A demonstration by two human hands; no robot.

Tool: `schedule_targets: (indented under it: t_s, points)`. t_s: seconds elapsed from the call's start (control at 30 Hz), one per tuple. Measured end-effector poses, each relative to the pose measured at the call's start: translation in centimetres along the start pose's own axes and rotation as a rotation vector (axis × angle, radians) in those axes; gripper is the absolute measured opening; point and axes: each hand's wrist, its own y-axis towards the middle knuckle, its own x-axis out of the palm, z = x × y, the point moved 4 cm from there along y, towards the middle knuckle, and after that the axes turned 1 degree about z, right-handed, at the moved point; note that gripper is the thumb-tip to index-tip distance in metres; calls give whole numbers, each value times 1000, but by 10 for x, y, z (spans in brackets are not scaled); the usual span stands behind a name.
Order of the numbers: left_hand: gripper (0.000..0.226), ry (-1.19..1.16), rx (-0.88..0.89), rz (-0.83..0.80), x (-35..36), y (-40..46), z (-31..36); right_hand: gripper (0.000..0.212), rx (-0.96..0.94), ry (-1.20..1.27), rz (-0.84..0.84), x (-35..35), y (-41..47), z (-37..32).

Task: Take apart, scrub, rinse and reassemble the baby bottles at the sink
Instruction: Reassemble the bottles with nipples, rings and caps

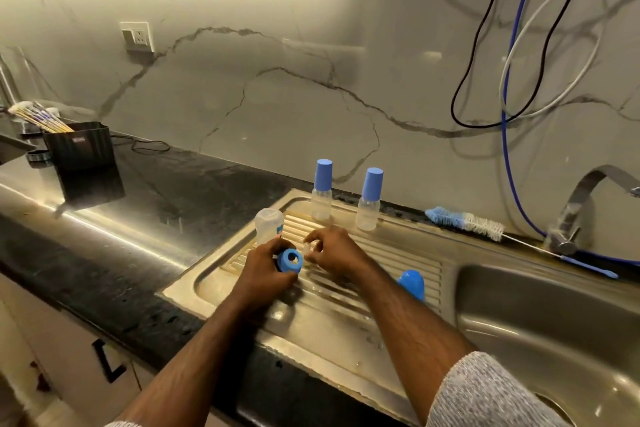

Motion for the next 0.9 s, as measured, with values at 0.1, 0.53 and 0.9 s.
schedule_targets:
  t_s: [0.1, 0.53, 0.9]
  points:
    - [37, -57, 36, 18, 2, -2, 4, 14, -27, -2, 117, 5, -5, -6]
    - [38, -381, 189, 34, 100, 7, 92, 27, 24, 411, 481, -118, -89, 84]
    - [43, -347, 369, -140, 216, 23, 150, 36, 57, 695, 650, -143, -140, 171]
